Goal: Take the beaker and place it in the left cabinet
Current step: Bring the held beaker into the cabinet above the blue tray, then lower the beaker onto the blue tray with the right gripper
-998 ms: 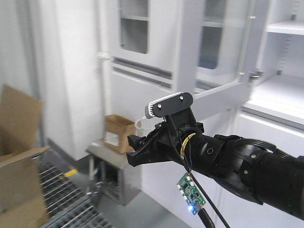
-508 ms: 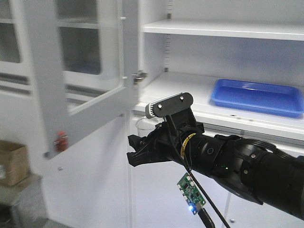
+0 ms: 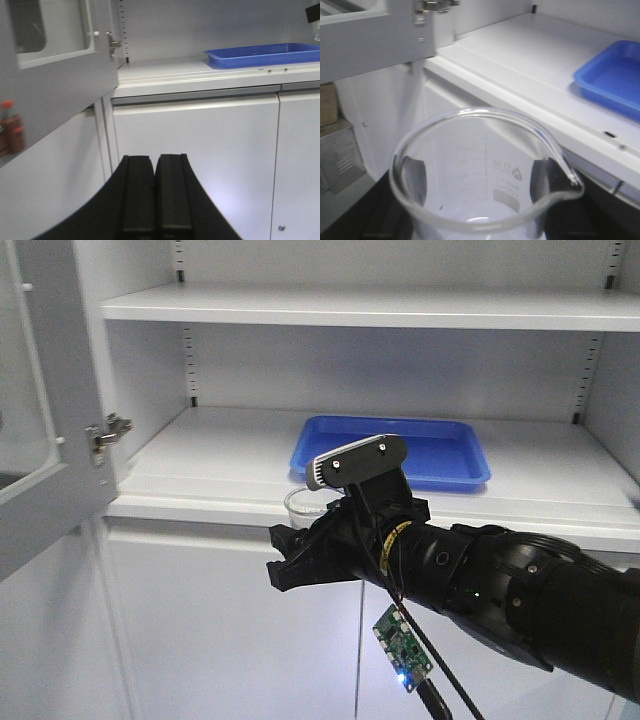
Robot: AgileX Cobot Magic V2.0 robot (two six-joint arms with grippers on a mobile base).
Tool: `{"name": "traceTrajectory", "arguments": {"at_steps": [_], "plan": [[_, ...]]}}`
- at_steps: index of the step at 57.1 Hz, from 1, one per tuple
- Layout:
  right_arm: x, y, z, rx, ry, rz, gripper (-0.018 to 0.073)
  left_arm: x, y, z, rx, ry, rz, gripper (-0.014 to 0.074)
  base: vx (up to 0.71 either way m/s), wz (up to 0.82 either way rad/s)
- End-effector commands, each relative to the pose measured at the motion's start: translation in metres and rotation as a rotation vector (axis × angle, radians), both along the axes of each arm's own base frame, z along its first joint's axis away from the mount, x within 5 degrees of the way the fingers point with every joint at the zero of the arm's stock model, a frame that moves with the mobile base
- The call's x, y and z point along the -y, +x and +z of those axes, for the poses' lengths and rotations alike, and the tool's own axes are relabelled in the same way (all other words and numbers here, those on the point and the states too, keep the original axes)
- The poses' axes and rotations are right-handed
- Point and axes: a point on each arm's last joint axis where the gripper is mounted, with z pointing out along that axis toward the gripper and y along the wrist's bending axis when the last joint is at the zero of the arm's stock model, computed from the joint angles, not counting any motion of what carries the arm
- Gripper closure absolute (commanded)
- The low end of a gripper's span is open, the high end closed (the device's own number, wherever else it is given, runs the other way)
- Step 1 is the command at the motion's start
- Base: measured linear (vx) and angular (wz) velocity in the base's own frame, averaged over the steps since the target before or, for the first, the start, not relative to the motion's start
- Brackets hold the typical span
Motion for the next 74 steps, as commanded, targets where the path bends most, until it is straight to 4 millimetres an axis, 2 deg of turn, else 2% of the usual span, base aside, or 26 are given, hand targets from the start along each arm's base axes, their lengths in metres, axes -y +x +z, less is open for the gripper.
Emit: {"name": "traceTrajectory", "arguments": {"at_steps": [1, 74], "plan": [[0.0007, -0.0084, 0.0365, 0.108, 0.084, 0.040, 0.0498, -0.0004, -0.0014, 0.0031, 0.083, -0.022, 0.002, 0.0595, 0.24, -0.29], [0.0007, -0.0084, 0.0365, 0.108, 0.084, 0.040, 0.0498, -0.0004, -0.0014, 0.0031, 0.083, -0.022, 0.002, 0.0595, 0.22, -0.14]]}}
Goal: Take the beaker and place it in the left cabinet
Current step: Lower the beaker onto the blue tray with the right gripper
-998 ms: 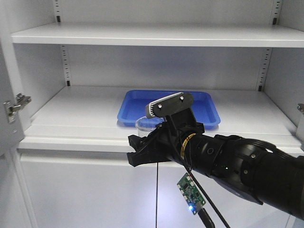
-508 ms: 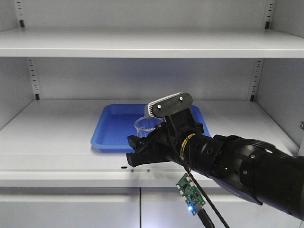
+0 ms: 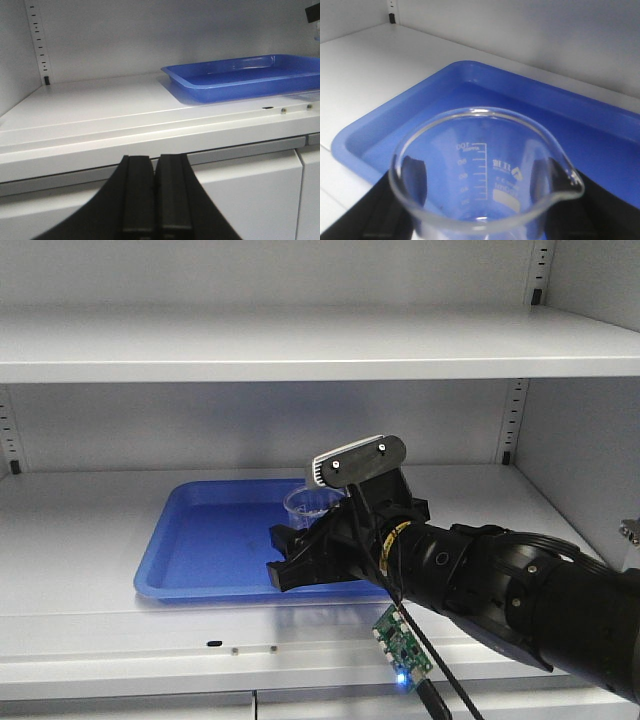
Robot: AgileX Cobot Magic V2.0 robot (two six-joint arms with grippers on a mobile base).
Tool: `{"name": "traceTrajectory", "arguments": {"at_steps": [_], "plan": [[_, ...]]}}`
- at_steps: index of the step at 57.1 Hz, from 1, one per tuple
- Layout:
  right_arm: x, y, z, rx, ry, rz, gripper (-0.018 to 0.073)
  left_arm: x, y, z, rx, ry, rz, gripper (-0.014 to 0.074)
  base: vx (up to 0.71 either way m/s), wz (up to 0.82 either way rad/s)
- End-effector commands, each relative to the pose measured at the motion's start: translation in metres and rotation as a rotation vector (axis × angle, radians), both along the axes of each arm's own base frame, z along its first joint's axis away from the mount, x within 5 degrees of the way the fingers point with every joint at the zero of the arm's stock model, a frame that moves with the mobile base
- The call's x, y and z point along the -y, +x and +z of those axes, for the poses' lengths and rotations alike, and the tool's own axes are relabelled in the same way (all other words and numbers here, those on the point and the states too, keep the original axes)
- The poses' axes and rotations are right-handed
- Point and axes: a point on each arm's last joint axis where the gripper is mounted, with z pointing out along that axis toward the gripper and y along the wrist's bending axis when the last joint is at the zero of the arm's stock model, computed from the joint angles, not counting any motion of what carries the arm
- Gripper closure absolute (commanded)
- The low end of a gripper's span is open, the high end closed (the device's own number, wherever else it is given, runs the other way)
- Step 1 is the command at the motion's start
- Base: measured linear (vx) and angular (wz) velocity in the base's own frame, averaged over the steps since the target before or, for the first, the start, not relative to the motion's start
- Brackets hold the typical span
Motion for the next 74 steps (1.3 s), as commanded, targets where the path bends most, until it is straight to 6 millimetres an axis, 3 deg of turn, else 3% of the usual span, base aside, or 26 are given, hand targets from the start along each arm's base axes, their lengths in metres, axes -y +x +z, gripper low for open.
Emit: {"name": "traceTrajectory", "arguments": {"at_steps": [1, 32, 41, 57, 74], "plan": [[0.001, -0.008, 0.037, 0.109, 0.085, 0.041, 0.0498, 0.000, -0.001, 0.003, 0.083, -0.022, 0.002, 0.0595, 0.09, -0.07], [-0.004, 0.000, 0.030, 0.117, 0.155, 0.075, 0.0498, 0.000, -0.001, 0.003, 0.083, -0.022, 0.002, 0.0595, 0.03, -0.04], [-0.001, 0.023, 0.021, 0.107, 0.177, 0.042, 0.0496, 0.000, -0.001, 0.003, 0.083, -0.022, 0.002, 0.0595, 0.00, 0.00], [-0.020, 0.073, 0.014, 0.153, 0.198, 0.035, 0.0492, 0.000, -0.001, 0.003, 0.083, -0.022, 0.002, 0.0595, 0.00, 0.00], [-0.035, 0.097, -0.029, 0.094, 0.170, 0.038, 0.0488, 0.000, -0.001, 0.003, 0.083, -0.022, 0.002, 0.0595, 0.00, 0.00]]}}
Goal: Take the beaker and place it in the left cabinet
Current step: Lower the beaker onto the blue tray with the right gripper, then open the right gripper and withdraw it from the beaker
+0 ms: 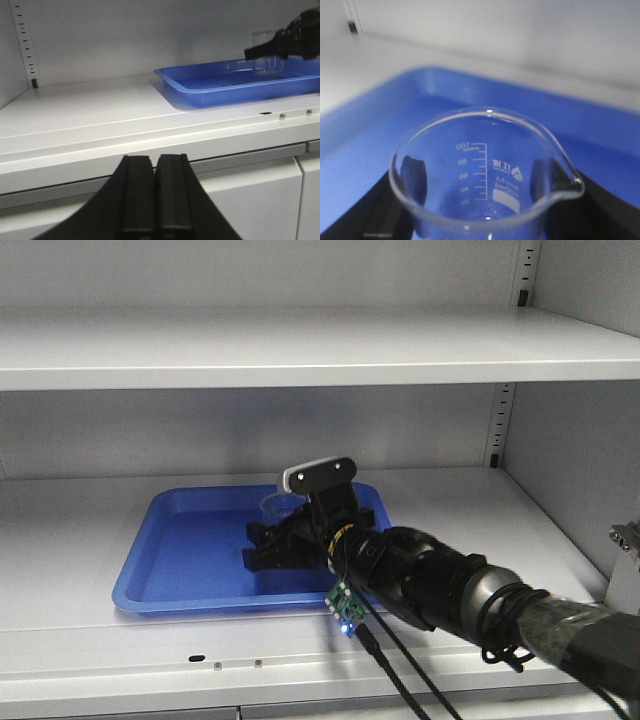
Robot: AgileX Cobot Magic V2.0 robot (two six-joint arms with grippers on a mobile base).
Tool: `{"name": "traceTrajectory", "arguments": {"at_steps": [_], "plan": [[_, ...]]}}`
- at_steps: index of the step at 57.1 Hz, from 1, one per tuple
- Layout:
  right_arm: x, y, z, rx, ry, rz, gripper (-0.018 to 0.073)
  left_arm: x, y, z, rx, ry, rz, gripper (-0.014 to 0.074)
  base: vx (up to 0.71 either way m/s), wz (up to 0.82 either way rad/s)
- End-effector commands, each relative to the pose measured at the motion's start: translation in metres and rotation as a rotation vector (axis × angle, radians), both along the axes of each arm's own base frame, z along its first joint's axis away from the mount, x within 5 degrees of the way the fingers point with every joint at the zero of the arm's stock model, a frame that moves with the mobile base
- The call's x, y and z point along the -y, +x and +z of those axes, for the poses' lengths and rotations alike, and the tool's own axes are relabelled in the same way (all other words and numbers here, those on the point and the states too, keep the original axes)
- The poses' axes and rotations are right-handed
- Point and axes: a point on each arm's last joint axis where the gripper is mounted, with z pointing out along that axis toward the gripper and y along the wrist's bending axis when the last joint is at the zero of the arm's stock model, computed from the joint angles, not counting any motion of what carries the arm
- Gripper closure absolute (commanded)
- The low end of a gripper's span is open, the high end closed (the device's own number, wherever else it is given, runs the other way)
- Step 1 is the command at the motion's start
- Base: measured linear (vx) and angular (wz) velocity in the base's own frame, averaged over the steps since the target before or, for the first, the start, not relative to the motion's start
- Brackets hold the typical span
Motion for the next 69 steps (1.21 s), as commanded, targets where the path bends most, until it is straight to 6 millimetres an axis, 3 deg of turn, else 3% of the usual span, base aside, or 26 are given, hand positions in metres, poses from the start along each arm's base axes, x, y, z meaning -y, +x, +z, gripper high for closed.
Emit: {"name": "traceTrajectory", "arguments": {"at_steps": [1, 11, 20, 27, 37, 46, 69], "plan": [[0.000, -0.004, 0.042, 0.121, 0.090, 0.037, 0.0487, 0.000, -0.001, 0.003, 0.083, -0.022, 0.002, 0.0595, 0.00, 0.00], [-0.001, -0.001, 0.033, 0.102, 0.077, 0.033, 0.0470, 0.000, -0.001, 0.003, 0.083, -0.022, 0.002, 0.0595, 0.00, 0.00], [-0.001, -0.001, 0.033, 0.101, 0.080, 0.033, 0.0402, 0.000, -0.001, 0.003, 0.083, -0.022, 0.002, 0.0595, 0.00, 0.00], [-0.001, -0.001, 0.033, 0.100, 0.082, 0.033, 0.0290, 0.000, -0.001, 0.003, 0.083, -0.022, 0.002, 0.0595, 0.00, 0.00], [-0.001, -0.001, 0.034, 0.101, 0.082, 0.033, 0.0053, 0.000, -0.001, 0.003, 0.083, -0.022, 0.002, 0.0595, 0.00, 0.00], [0.000, -0.003, 0.039, 0.106, 0.083, 0.028, -0.0068, 0.000, -0.001, 0.003, 0.083, -0.022, 0.002, 0.0595, 0.00, 0.00], [0.007, -0.015, 0.074, 0.130, 0.143, 0.009, -0.0017, 0.000, -0.001, 0.003, 0.083, -0.022, 0.002, 0.0595, 0.00, 0.00]]}}
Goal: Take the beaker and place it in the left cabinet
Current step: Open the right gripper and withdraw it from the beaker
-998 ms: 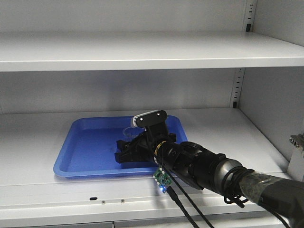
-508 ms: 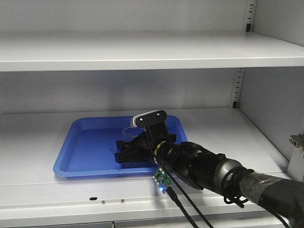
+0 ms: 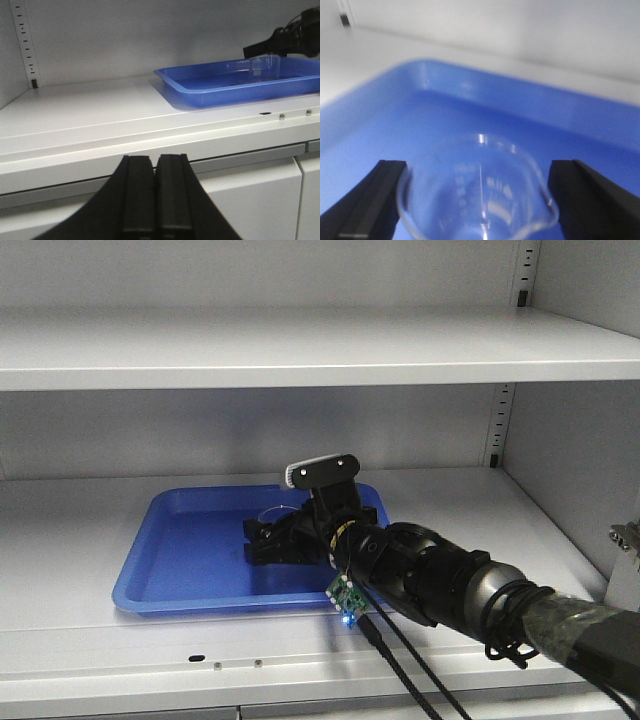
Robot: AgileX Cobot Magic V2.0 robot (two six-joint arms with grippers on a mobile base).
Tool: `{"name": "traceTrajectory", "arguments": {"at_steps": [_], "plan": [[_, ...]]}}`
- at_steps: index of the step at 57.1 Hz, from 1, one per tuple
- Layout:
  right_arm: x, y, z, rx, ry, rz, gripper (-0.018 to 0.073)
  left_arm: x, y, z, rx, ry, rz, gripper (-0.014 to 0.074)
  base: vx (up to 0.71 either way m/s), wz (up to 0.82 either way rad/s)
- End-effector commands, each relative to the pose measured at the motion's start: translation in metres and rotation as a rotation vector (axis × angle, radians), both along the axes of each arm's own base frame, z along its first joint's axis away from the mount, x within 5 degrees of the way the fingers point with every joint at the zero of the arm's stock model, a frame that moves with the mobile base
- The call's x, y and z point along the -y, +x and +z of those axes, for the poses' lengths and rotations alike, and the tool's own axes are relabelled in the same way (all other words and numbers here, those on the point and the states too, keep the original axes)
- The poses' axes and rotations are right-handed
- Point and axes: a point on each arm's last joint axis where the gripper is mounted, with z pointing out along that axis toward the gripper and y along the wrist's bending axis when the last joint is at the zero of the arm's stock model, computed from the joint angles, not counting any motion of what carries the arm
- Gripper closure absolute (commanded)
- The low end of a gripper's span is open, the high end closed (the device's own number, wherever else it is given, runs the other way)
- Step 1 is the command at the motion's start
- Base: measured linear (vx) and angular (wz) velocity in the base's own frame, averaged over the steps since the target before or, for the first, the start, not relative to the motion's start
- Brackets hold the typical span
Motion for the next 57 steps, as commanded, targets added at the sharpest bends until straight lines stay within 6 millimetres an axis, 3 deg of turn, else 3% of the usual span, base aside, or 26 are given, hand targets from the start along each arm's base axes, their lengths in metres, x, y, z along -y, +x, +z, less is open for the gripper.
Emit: {"name": "traceTrajectory", "arguments": {"at_steps": [1, 14, 24, 31, 44, 57], "plan": [[0.004, -0.013, 0.060, 0.127, 0.116, 0.025, -0.0011, 0.000, -0.001, 0.003, 0.083, -0.022, 0.002, 0.0595, 0.00, 0.00], [0.012, -0.020, 0.078, 0.131, 0.104, -0.009, 0.0009, 0.000, -0.001, 0.003, 0.083, -0.022, 0.002, 0.0595, 0.00, 0.00], [0.022, -0.042, 0.091, 0.144, 0.096, 0.000, 0.0009, 0.000, -0.001, 0.003, 0.083, -0.022, 0.002, 0.0595, 0.00, 0.00], [0.038, -0.072, 0.100, 0.144, 0.095, 0.008, 0.0009, 0.000, -0.001, 0.003, 0.083, -0.022, 0.002, 0.0595, 0.00, 0.00], [0.081, -0.147, 0.127, 0.191, 0.116, 0.007, 0.0009, 0.000, -0.001, 0.003, 0.083, -0.022, 0.002, 0.0595, 0.00, 0.00], [0.130, -0.224, 0.119, 0.184, 0.100, -0.041, 0.0009, 0.000, -0.001, 0.003, 0.083, -0.022, 0.002, 0.0595, 0.00, 0.00]]}}
